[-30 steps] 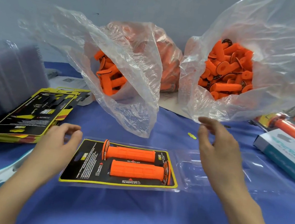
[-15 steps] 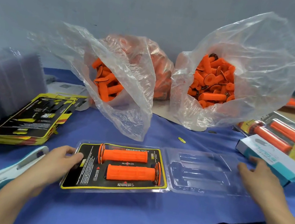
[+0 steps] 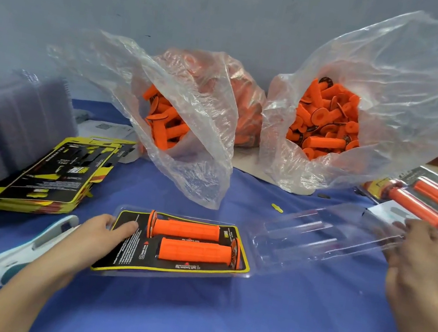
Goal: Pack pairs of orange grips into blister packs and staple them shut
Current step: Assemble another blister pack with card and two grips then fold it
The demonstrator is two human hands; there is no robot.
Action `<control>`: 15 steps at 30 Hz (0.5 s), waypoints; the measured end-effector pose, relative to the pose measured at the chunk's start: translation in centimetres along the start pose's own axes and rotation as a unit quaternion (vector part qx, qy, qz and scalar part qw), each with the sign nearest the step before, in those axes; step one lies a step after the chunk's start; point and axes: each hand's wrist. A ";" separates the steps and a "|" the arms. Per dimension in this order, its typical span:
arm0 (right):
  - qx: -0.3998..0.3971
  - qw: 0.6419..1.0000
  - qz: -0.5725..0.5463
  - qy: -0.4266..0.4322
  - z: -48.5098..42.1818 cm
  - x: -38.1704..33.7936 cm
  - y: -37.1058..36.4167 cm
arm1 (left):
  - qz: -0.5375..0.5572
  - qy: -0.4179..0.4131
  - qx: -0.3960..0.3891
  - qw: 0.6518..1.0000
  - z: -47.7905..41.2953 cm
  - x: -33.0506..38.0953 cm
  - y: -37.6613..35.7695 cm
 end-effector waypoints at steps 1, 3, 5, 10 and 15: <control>0.006 0.999 -0.045 -0.007 1.0 0.1 -0.5 | 0.001 -0.003 0.001 1.000 0.0 0.1 -0.1; -0.013 0.997 -0.072 -0.024 3.3 0.6 -1.8 | 0.000 -0.006 0.006 1.000 0.1 0.2 -0.1; -0.043 0.996 -0.061 -0.039 5.2 1.5 -3.0 | -0.006 -0.007 0.014 1.000 0.2 0.2 -0.1; -0.124 0.988 0.006 0.093 9.1 2.8 -4.9 | 0.008 -0.018 0.020 1.000 0.4 0.3 -0.6; -0.363 0.880 0.154 0.264 12.9 3.4 -5.7 | 0.044 -0.032 0.013 0.998 0.8 0.8 -1.8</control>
Point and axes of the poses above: each hand's wrist, its own z-axis away from the middle knuckle, its own y-axis out of the back of the hand, x = y × z, and after that the axes turned 6 degrees about -z, right-handed
